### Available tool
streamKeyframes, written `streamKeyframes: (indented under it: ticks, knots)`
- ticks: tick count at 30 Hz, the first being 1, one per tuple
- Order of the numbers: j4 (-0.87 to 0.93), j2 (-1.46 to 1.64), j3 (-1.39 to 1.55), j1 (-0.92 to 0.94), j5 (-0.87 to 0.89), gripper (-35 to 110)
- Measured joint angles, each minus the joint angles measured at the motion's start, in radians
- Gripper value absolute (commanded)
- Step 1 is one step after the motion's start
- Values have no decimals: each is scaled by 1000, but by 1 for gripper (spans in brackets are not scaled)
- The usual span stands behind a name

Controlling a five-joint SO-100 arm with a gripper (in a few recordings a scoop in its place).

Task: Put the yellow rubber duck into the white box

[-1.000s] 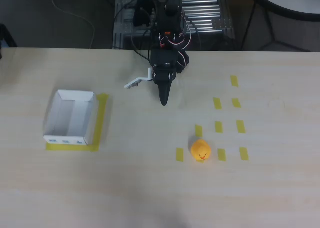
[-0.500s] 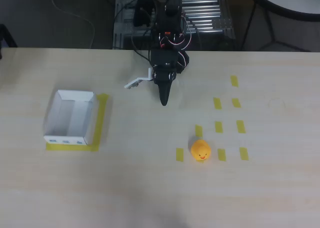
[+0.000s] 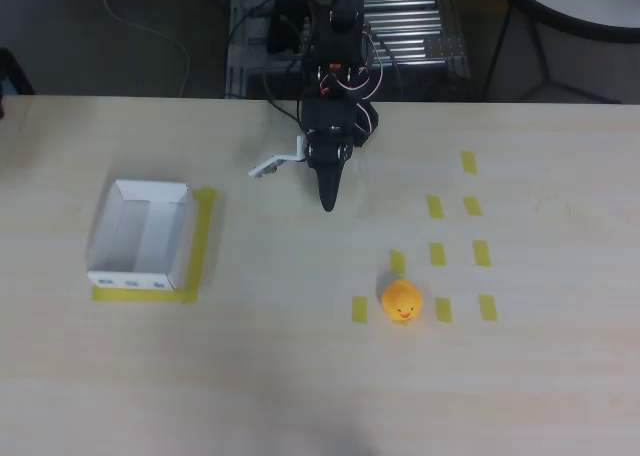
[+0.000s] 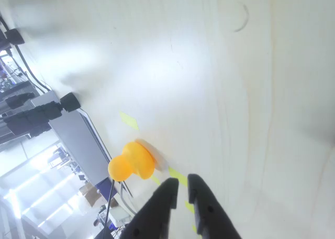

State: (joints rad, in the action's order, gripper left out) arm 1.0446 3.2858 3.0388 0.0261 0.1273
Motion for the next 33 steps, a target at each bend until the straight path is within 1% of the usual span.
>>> streamKeyframes:
  ticks: [20,23,25,27,30,33]
  knots:
    - [3,0,0,0,-2,0]
    - [-31,-35,-18,2,-34,0]
    - [-46,-167,-104,3,-71,0]
    - [-35,-331,-267,3,-106,2]
    - [44,-626,-624,-6,-141,12]
    - [170,-927,-1031,-18,-192,20]
